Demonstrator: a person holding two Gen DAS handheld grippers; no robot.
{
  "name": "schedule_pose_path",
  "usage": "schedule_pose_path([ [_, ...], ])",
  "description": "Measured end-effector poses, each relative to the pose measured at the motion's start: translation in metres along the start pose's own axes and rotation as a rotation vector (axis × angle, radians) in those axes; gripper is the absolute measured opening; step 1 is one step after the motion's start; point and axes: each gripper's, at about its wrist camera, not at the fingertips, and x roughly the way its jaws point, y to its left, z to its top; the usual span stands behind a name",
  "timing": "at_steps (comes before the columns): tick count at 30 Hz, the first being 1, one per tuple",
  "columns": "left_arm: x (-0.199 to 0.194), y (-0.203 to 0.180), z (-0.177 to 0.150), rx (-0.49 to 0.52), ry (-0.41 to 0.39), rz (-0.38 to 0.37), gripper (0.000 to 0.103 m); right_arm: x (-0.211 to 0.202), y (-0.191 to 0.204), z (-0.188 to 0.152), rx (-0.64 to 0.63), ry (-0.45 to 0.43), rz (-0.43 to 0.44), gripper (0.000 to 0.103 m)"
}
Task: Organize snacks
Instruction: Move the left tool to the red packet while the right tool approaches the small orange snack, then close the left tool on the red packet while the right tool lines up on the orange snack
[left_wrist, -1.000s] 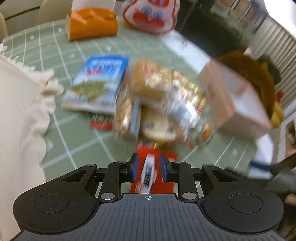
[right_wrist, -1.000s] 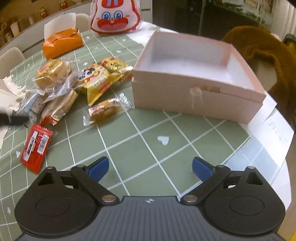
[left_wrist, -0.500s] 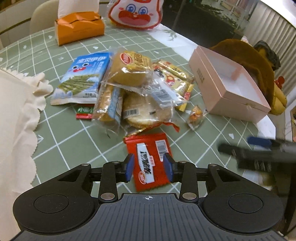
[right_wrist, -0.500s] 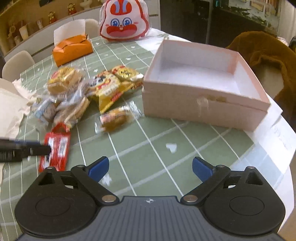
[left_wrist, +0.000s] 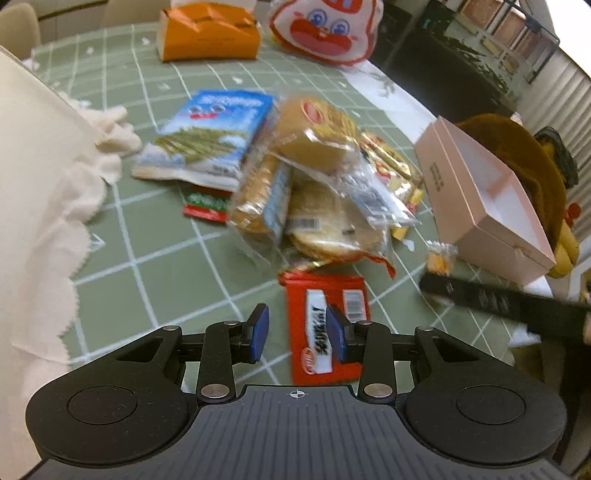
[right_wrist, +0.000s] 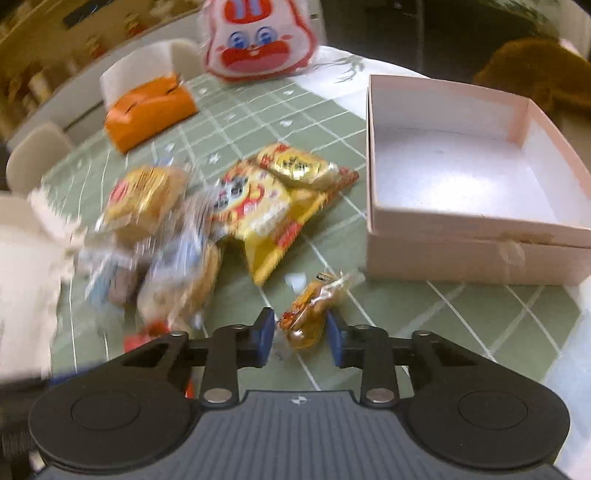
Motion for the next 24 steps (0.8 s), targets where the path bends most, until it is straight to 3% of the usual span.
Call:
schedule_pose_path([
  [5, 0.008, -0.025, -0.002, 0.103, 0.008, 0.015, 0.040, -0.022, -0.029, -0.023, -0.017, -0.004, -0.045, 0.027],
  [13, 0.023, -0.080, -0.017, 0.370, -0.010, 0.045, 0.045, -0.040, -0.064, -0.044, -0.017, -0.016, -0.068, 0.029],
  [21, 0.027, -0.101, -0.028, 0.499, -0.013, 0.005, 0.047, -0.045, -0.079, -0.048, -0.005, -0.061, -0.131, 0.056],
  [24, 0.027, -0.092, -0.024, 0.450, -0.003, -0.018, 0.050, -0.048, -0.085, -0.047, 0.016, -0.072, -0.146, 0.057],
])
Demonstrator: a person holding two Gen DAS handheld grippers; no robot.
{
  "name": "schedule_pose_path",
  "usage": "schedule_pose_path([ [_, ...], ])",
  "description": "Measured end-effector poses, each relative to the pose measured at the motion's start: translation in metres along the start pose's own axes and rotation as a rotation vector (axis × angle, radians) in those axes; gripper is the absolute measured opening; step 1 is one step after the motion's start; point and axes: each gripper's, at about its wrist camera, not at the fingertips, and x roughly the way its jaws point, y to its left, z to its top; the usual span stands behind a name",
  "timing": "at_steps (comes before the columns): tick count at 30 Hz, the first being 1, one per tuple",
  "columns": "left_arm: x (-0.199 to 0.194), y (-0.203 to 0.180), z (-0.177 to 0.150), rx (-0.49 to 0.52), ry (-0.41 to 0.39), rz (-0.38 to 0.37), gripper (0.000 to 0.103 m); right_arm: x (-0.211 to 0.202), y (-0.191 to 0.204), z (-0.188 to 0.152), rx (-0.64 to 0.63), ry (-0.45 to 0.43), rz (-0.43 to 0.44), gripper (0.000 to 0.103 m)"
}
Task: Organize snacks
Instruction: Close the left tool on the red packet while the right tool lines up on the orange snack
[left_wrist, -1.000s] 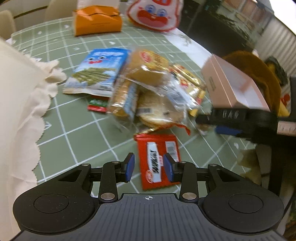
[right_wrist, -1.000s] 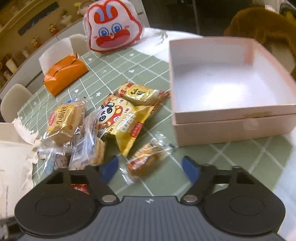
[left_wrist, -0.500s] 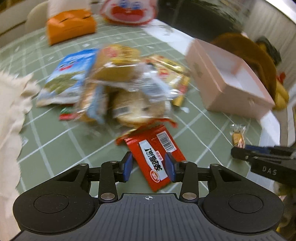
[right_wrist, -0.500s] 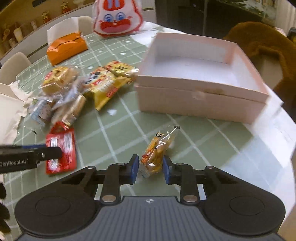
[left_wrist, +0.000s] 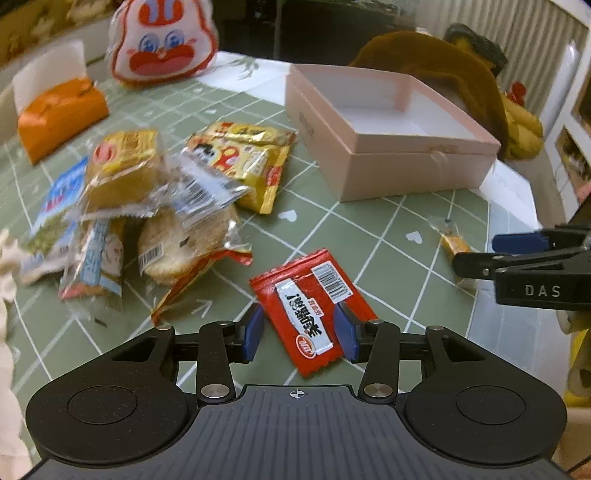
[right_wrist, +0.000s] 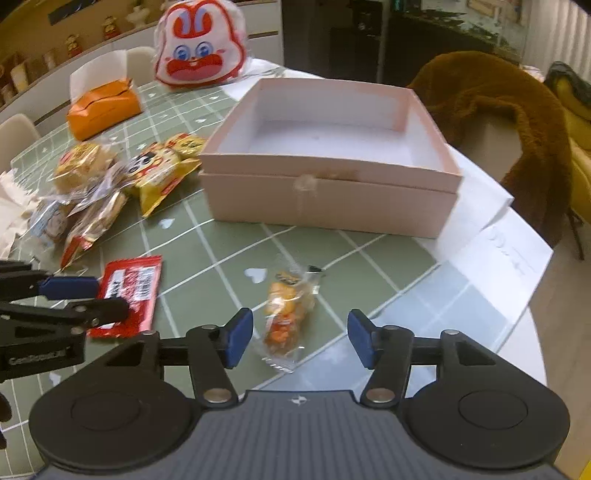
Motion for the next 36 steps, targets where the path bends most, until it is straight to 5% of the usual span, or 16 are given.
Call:
schedule_pose_path([
  [6, -0.018, 0.016, -0.003, -0.086, -0.024, -0.017, 0.045, -0.010, -0.011, -0.003, 0.035, -0.030, -0.014, 0.060],
  [9, -0.022, 0.003, -0.004, -0.048, -0.016, -0.049, 0.045, -0.012, -0.014, -0.005, 0.038, -0.040, -0.028, 0.062],
  [15, 0.000, -0.030, 0.006, 0.009, 0.012, 0.001, 0.046, -0.014, -0.021, -0.009, 0.048, -0.044, -0.047, 0.062],
  [21, 0.012, -0.052, 0.012, 0.086, 0.031, 0.012, 0.074, -0.008, -0.034, -0.015, 0.093, -0.010, -0.062, 0.064],
  [26, 0.009, -0.033, 0.004, 0.041, -0.002, 0.134, 0.068, -0.009, -0.031, -0.022, 0.074, -0.020, -0.066, 0.065],
  [32, 0.004, 0.001, 0.008, -0.158, -0.013, 0.072, 0.068, -0.016, -0.011, -0.022, -0.013, -0.078, -0.084, 0.071],
  [36, 0.009, 0.004, 0.013, -0.142, -0.016, 0.099, 0.068, -0.020, -0.008, -0.022, -0.015, -0.107, -0.071, 0.078],
])
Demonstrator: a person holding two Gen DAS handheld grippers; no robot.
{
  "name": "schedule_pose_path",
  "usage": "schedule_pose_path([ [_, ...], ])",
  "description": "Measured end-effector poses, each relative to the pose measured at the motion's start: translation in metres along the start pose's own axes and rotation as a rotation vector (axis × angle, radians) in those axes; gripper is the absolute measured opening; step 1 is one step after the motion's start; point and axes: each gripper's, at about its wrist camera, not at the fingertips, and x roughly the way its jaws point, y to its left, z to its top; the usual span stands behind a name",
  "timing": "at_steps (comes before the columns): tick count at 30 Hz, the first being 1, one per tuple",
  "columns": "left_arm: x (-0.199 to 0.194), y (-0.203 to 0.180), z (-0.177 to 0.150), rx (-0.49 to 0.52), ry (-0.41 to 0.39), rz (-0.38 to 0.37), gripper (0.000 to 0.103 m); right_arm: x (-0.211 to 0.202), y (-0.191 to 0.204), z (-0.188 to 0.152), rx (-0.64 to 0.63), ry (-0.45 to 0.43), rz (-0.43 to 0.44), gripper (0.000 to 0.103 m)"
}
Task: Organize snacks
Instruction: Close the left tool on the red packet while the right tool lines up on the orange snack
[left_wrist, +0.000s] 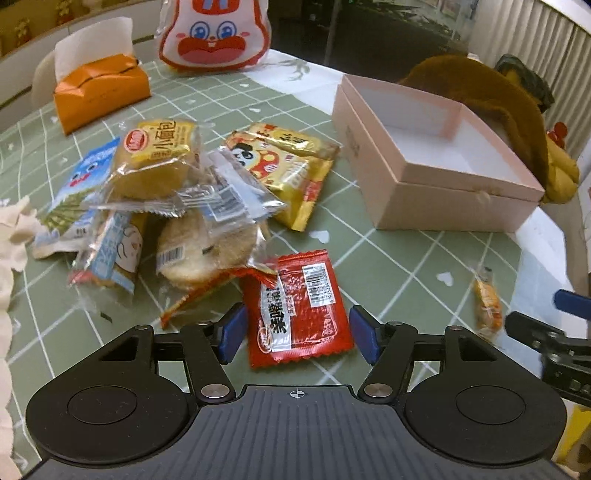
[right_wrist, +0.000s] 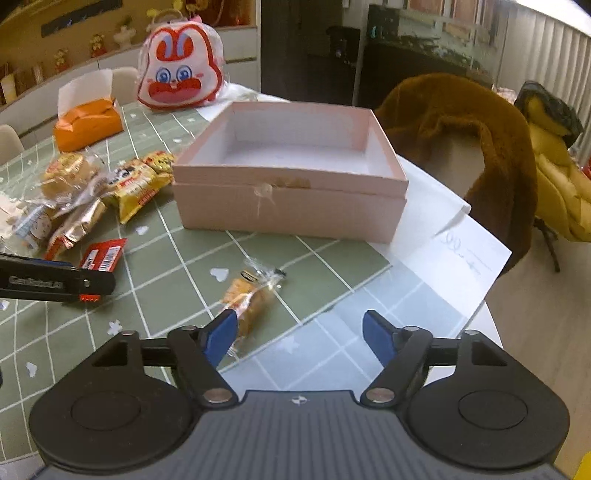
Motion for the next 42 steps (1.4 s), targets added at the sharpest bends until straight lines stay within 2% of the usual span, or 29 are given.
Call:
schedule_pose_path([
  [4, 0.005, 0.003, 0.004, -0.018, -0.010, 0.047, 0.069, 0.000, 0.002, -0.002, -0.009, 0.009, 0.002, 0.079],
  [6, 0.003, 0.006, 0.002, -0.027, -0.019, 0.043, 0.068, 0.000, 0.003, -0.004, -0.014, 0.013, 0.001, 0.079],
  [8, 0.002, 0.004, -0.001, 0.019, -0.019, 0.038, 0.069, 0.000, 0.003, -0.005, -0.014, 0.019, 0.009, 0.079],
  [11, -0.002, -0.006, -0.011, 0.126, -0.017, -0.010, 0.074, 0.002, 0.001, -0.005, 0.002, 0.033, 0.023, 0.079],
  [14, -0.011, -0.002, -0.021, 0.134, -0.027, -0.093, 0.072, 0.001, 0.000, -0.005, 0.006, 0.033, 0.020, 0.079],
  [15, -0.015, 0.000, -0.024, 0.121, -0.031, -0.099, 0.070, 0.001, -0.001, -0.005, 0.005, 0.031, 0.018, 0.079],
  [17, -0.022, 0.006, -0.025, 0.062, -0.048, -0.090, 0.068, 0.000, -0.001, -0.004, 0.007, 0.026, 0.014, 0.079],
  [19, -0.024, 0.015, -0.017, -0.041, -0.048, -0.079, 0.067, 0.001, -0.002, -0.003, 0.015, 0.027, 0.014, 0.079],
  [22, -0.011, 0.037, 0.004, -0.265, 0.009, -0.092, 0.067, 0.002, -0.001, -0.003, 0.023, 0.034, 0.020, 0.079],
  [24, 0.002, 0.042, 0.017, -0.330, 0.055, -0.097, 0.068, 0.002, 0.001, -0.003, 0.022, 0.036, 0.024, 0.079],
  [26, 0.011, 0.031, 0.028, -0.272, 0.051, -0.086, 0.069, 0.002, 0.002, -0.004, 0.022, 0.037, 0.028, 0.079],
  [28, 0.017, 0.013, 0.031, -0.173, 0.042, -0.054, 0.071, 0.002, 0.002, -0.004, 0.022, 0.040, 0.025, 0.079],
  [31, 0.019, -0.012, 0.021, 0.022, 0.020, -0.012, 0.073, 0.001, 0.001, -0.005, 0.017, 0.032, 0.005, 0.079],
  [33, 0.016, -0.021, 0.011, 0.115, -0.002, -0.002, 0.071, 0.000, -0.001, -0.005, 0.011, 0.022, -0.011, 0.079],
  [34, 0.013, -0.023, 0.005, 0.143, -0.012, -0.009, 0.067, 0.000, -0.002, -0.005, 0.010, 0.019, -0.017, 0.079],
  [36, 0.006, -0.023, -0.004, 0.170, -0.014, -0.048, 0.067, 0.001, -0.003, -0.003, 0.012, 0.018, -0.014, 0.079],
  [39, -0.005, -0.021, -0.018, 0.195, -0.011, -0.107, 0.067, 0.004, -0.004, 0.002, 0.032, 0.031, 0.031, 0.079],
  [42, -0.012, -0.021, -0.025, 0.185, -0.004, -0.117, 0.066, 0.014, 0.001, 0.011, 0.050, 0.059, 0.073, 0.079],
])
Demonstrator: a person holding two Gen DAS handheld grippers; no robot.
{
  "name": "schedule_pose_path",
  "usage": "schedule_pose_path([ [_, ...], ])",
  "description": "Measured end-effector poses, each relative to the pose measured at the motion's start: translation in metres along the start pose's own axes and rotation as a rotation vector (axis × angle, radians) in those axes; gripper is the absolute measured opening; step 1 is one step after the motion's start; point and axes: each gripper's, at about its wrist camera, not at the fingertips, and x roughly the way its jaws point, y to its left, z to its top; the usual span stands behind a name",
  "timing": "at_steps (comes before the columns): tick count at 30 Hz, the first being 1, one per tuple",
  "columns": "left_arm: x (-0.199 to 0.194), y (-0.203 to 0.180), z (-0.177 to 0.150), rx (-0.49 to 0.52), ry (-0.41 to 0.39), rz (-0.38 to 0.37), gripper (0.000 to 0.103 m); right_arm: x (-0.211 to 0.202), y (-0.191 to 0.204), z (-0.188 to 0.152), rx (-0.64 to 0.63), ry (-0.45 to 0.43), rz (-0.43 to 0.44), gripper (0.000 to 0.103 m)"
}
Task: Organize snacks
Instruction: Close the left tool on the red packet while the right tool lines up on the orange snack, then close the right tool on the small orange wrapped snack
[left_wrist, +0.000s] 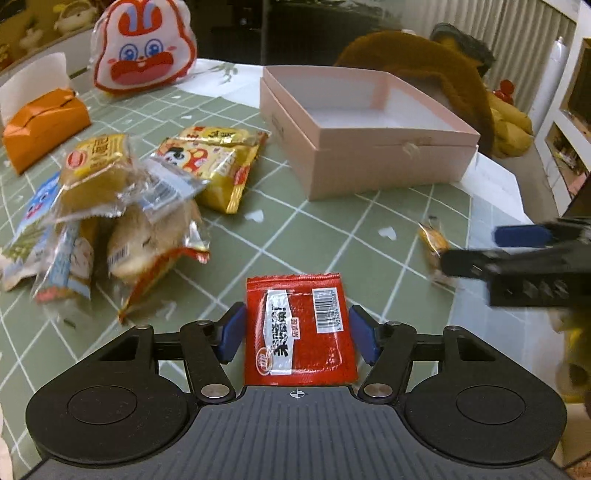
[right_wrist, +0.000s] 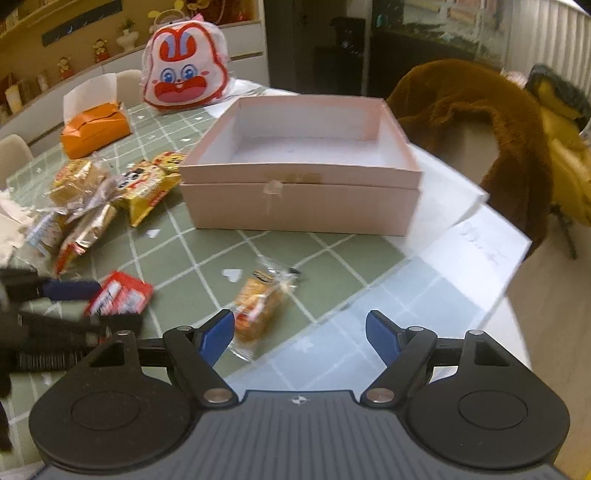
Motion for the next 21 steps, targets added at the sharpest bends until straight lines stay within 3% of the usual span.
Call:
schedule_pose_path([
  [6, -0.004, -0.006, -0.002, -0.006, 0.041, 0.016, 0.066, 0.023, 0.023, 0.010, -0.031, 0.053, 0.001, 0.077],
  [9, -0.006, -0.007, -0.004, -0.007, 0.048, 0.018, 0.066, 0.024, 0.029, 0.010, -0.055, 0.052, -0.018, 0.054],
  [11, -0.006, -0.007, -0.005, -0.005, 0.048, 0.021, 0.066, 0.021, 0.029, 0.011, -0.077, 0.060, -0.015, 0.030],
  [12, -0.006, -0.008, -0.005, -0.002, 0.047, 0.024, 0.066, 0.019, 0.026, 0.011, -0.078, 0.066, -0.008, 0.025],
  [18, -0.009, -0.010, -0.004, -0.011, 0.043, 0.008, 0.063, -0.003, 0.004, 0.007, -0.049, 0.095, 0.047, 0.020],
  [21, -0.028, -0.006, 0.013, -0.038, -0.033, -0.032, 0.058, -0.031, -0.009, 0.024, -0.030, 0.026, 0.069, 0.019],
])
